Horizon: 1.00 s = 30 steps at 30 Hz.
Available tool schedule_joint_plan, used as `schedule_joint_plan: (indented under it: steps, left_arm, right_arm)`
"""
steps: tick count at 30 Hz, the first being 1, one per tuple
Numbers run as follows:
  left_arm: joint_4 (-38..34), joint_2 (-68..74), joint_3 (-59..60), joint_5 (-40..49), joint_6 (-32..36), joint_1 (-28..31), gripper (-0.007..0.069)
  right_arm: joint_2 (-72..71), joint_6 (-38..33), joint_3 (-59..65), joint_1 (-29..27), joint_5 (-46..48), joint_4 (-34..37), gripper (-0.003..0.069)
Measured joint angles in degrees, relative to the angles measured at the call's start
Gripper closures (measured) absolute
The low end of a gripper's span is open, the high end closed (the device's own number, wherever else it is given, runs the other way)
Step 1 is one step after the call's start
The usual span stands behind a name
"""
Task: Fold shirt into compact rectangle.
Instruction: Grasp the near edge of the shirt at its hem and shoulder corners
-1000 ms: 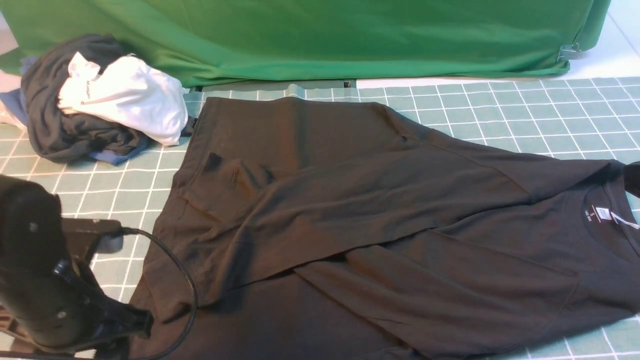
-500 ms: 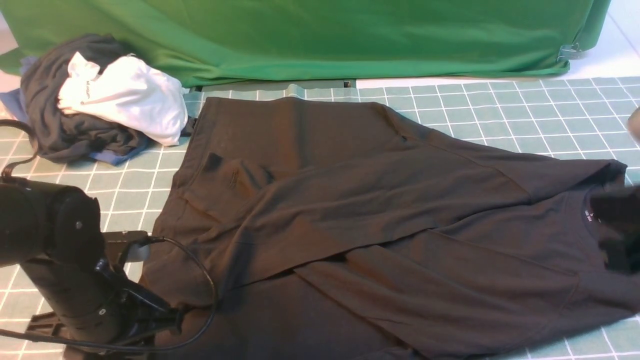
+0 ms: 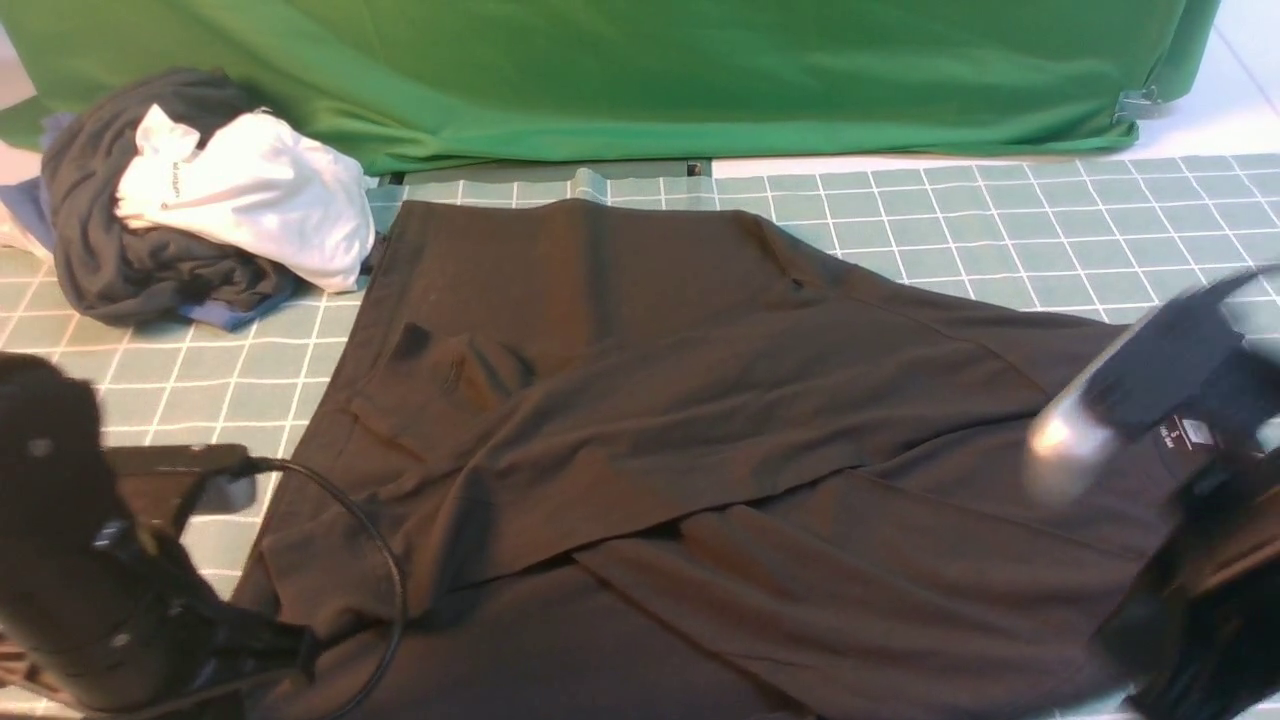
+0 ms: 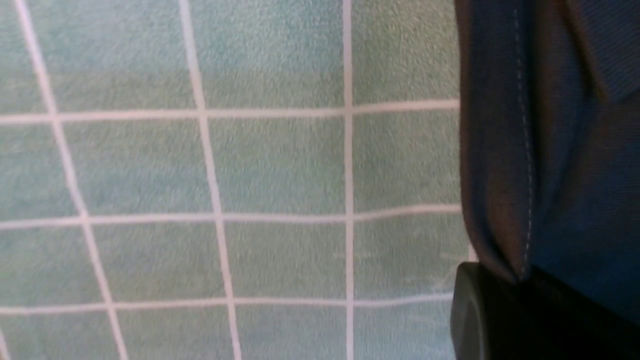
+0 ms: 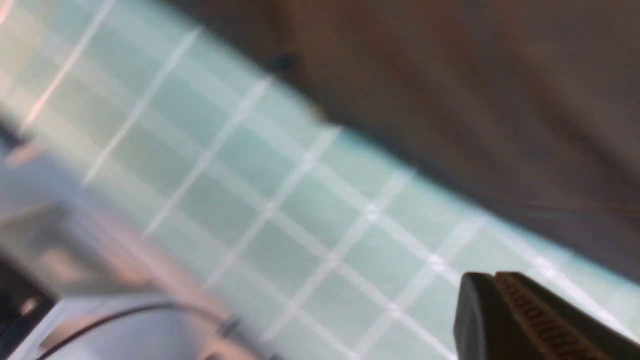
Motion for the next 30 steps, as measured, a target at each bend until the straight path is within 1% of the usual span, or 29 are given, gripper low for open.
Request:
schedule_joint_plan:
  steps: [1, 2, 3, 4, 5, 6, 7, 8, 9, 10, 11, 12, 13, 14, 16, 19, 20, 21, 23, 24, 25, 26, 27, 29, 30]
  left_arm:
    - [0.00, -1.30, 0.05, 0.77, -0.06, 0.00, 0.0608]
    - [0.00, -1.30, 0.04, 0.91, -0.06, 0.00, 0.0608]
    - [0.00, -3.14, 0.04, 2.13, -0.11, 0.00, 0.0608]
    - [0.00, -3.93, 0.04, 2.69, -0.29, 0.00, 0.0608]
    - [0.00, -4.07, 0.04, 2.74, -0.29, 0.00, 0.0608]
    - [0.00, -5.00, 0.04, 3.30, -0.34, 0.00, 0.0608]
    - [0.00, -5.25, 0.04, 3.31, -0.34, 0.00, 0.0608]
    - [0.00, -5.33, 0.04, 3.31, -0.34, 0.00, 0.0608]
    - [-0.06, -5.53, 0.04, 3.31, -0.34, 0.00, 0.0608]
    - [-0.06, -5.60, 0.04, 3.25, -0.34, 0.00, 0.0608]
    - [-0.11, -5.60, 0.04, 3.25, -0.34, 0.00, 0.0608]
    - [-0.11, -5.65, 0.04, 3.25, -0.34, 0.00, 0.0608]
    - [-0.11, -5.65, 0.04, 3.25, -0.34, 0.00, 0.0608]
    - [-0.11, -5.65, 0.04, 3.25, -0.34, 0.00, 0.0608]
    - [-0.11, -5.72, 0.04, 3.14, -0.43, 0.00, 0.0608]
    - [-0.15, -5.72, 0.04, 2.65, -0.43, 0.00, 0.0608]
    - [-0.18, -5.72, 0.04, 2.33, -0.43, 0.00, 0.0608]
    - [-0.18, -5.72, 0.04, 2.25, -0.43, 0.00, 0.0608]
    - [-0.18, -5.72, 0.04, 2.07, -0.43, 0.00, 0.0608]
    - [-0.18, -5.72, 0.04, 1.80, -0.43, 0.00, 0.0608]
    - [-0.18, -5.72, 0.04, 1.72, -0.43, 0.00, 0.0608]
    - [-0.22, -5.72, 0.04, 1.29, -0.43, 0.00, 0.0608]
    - [-0.38, -5.72, 0.04, 1.30, -0.35, 0.00, 0.0608]
    - [-0.88, -6.01, 0.04, 1.30, -0.21, 0.00, 0.0608]
    - [-1.53, -6.45, 0.04, 1.36, -0.15, 0.00, 0.0608]
  right_arm:
    - [1.43, -0.52, 1.58, 1.44, -2.28, 0.50, 0.0626]
    - [2.01, -0.64, 2.25, 1.73, -3.28, 0.51, 0.0624]
    - [4.38, -0.64, 4.78, 4.30, -7.51, 0.68, 0.0606]
    - [5.90, -0.64, 6.13, 5.55, -10.25, 0.75, 0.0586]
    - [6.21, -0.64, 6.37, 5.77, -10.80, 0.75, 0.0580]
    - [9.07, -0.64, 7.86, 7.27, -14.99, 0.75, 0.0513]
    - [10.05, -0.64, 8.22, 7.80, -16.00, 0.60, 0.0484]
    - [11.64, -0.64, 8.38, 8.21, -17.59, 0.42, 0.0427]
    - [13.17, -0.64, 8.45, 8.47, -18.86, 0.06, 0.0368]
    - [15.19, -0.88, 8.45, 8.65, -20.31, -0.81, 0.0289]
    - [15.47, -0.91, 8.45, 8.76, -20.47, -1.17, 0.0279]
    - [17.34, -1.10, 8.45, 8.78, -21.08, -2.37, 0.0222]
    - [17.61, -1.19, 8.45, 8.80, -21.09, -2.77, 0.0216]
    - [19.85, -1.38, 8.45, 8.80, -21.48, -4.20, 0.0180]
    - [21.68, -1.56, 8.45, 8.84, -22.32, -5.18, 0.0172]
    - [23.24, -1.67, 8.45, 8.84, -24.71, -5.81, 0.0175]
    - [23.83, -1.53, 8.45, 8.84, -26.88, -5.95, 0.0188]
    - [24.14, -1.53, 8.45, 8.84, -27.77, -6.15, 0.0207]
    - [24.30, -1.53, 8.45, 8.84, -29.25, -6.86, 0.0270]
    - [24.30, -1.53, 8.45, 8.84, -29.81, -7.13, 0.0333]
    - [24.30, -1.53, 8.45, 8.84, -29.91, -7.23, 0.0345]
    - [24.30, -1.53, 8.45, 8.84, -29.98, -7.48, 0.0475]
    - [24.30, -1.53, 8.45, 8.84, -29.71, -7.61, 0.0546]
    - [24.22, -1.53, 8.45, 8.84, -28.61, -7.69, 0.0613]
    - [24.09, -1.53, 8.45, 8.84, -27.59, -7.55, 0.0625]
